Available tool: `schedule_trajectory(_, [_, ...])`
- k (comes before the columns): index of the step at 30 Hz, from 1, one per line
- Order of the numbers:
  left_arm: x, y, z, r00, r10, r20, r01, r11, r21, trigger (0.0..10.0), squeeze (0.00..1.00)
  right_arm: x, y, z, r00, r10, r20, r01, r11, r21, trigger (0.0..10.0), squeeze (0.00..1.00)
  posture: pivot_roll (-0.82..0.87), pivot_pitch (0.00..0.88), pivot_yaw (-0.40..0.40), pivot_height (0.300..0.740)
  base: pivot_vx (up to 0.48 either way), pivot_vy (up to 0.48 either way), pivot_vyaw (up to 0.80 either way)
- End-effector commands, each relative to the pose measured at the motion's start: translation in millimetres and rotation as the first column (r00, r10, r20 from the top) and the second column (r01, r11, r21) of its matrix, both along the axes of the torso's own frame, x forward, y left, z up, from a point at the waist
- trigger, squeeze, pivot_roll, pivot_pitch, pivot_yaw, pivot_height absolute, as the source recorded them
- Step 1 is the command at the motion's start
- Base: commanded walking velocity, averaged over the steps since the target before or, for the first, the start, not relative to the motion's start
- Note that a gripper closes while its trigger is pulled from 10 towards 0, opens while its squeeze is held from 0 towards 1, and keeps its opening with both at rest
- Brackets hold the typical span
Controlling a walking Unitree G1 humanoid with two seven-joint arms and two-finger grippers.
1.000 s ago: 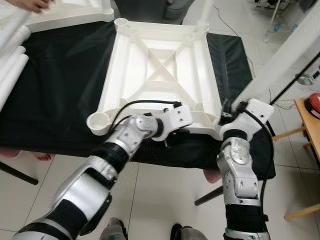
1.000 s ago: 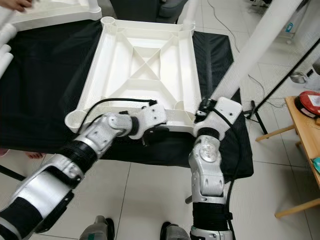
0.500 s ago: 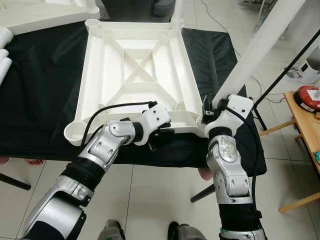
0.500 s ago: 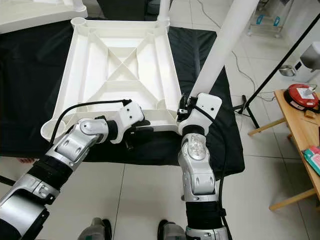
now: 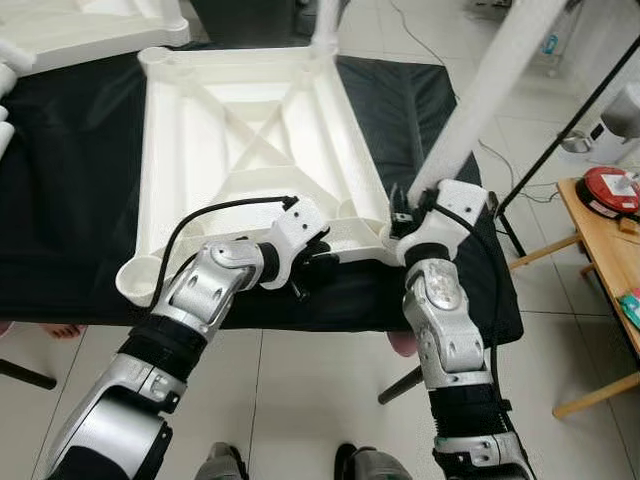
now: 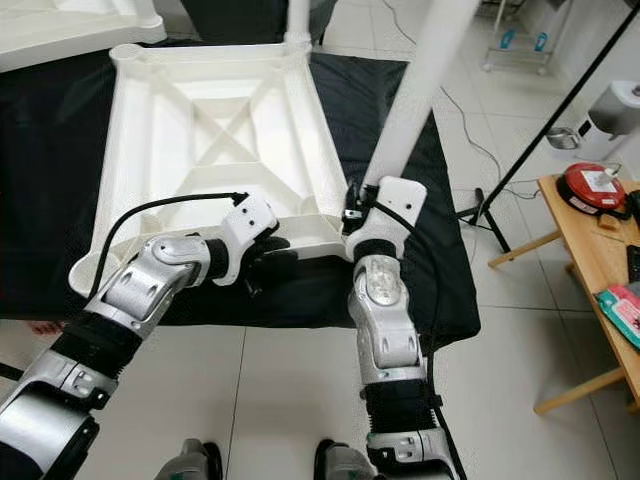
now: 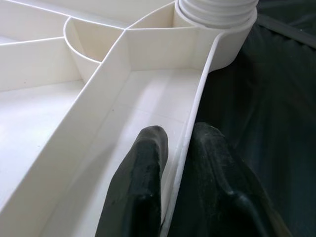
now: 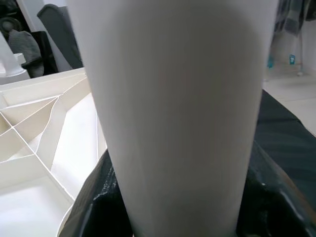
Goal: Building children table
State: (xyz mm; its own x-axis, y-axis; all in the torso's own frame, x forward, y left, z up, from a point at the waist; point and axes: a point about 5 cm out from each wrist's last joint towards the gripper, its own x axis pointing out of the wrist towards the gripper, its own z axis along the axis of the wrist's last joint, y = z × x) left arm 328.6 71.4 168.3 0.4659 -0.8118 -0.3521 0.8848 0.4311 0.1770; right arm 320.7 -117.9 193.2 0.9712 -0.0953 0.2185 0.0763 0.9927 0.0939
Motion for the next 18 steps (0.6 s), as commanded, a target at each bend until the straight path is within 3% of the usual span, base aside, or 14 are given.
schedule_trajectory(1, [-7.5, 13.1, -17.1, 0.995, 0.020, -0.095, -0.018, 1.000, 0.020, 0.0, 0.00, 2.0, -13.9, -40.7, 0.980, -0.050, -0.194, 0.055, 0.998, 0.024, 0.0, 0.00, 0.17, 0.191, 0.004, 0.740, 0.000, 0.000, 0.00])
schedule_trajectory(9, [-27.0, 3.5, -21.4, 0.988, 0.023, -0.153, -0.029, 0.999, -0.033, 0.0, 0.00, 4.1, -12.3, -45.5, 0.983, -0.052, -0.177, 0.062, 0.997, 0.048, 0.0, 0.00, 0.18, 0.191, -0.003, 0.740, 0.000, 0.000, 0.00])
schedule_trajectory(14, [-30.3, -34.6, -22.9, 0.987, -0.029, -0.156, 0.018, 0.997, -0.069, 0.0, 0.00, 7.0, -14.0, -46.9, 0.984, -0.067, -0.166, 0.072, 0.997, 0.028, 0.0, 0.00, 0.18, 0.183, -0.009, 0.740, 0.000, 0.000, 0.00])
schedule_trajectory(18, [-23.1, -45.0, -25.3, 0.990, -0.008, -0.141, 0.001, 0.999, -0.054, 0.0, 0.00, 4.8, -16.2, -49.5, 0.982, -0.077, -0.172, 0.083, 0.996, 0.023, 0.0, 0.00, 0.18, 0.182, -0.010, 0.740, 0.000, 0.000, 0.00])
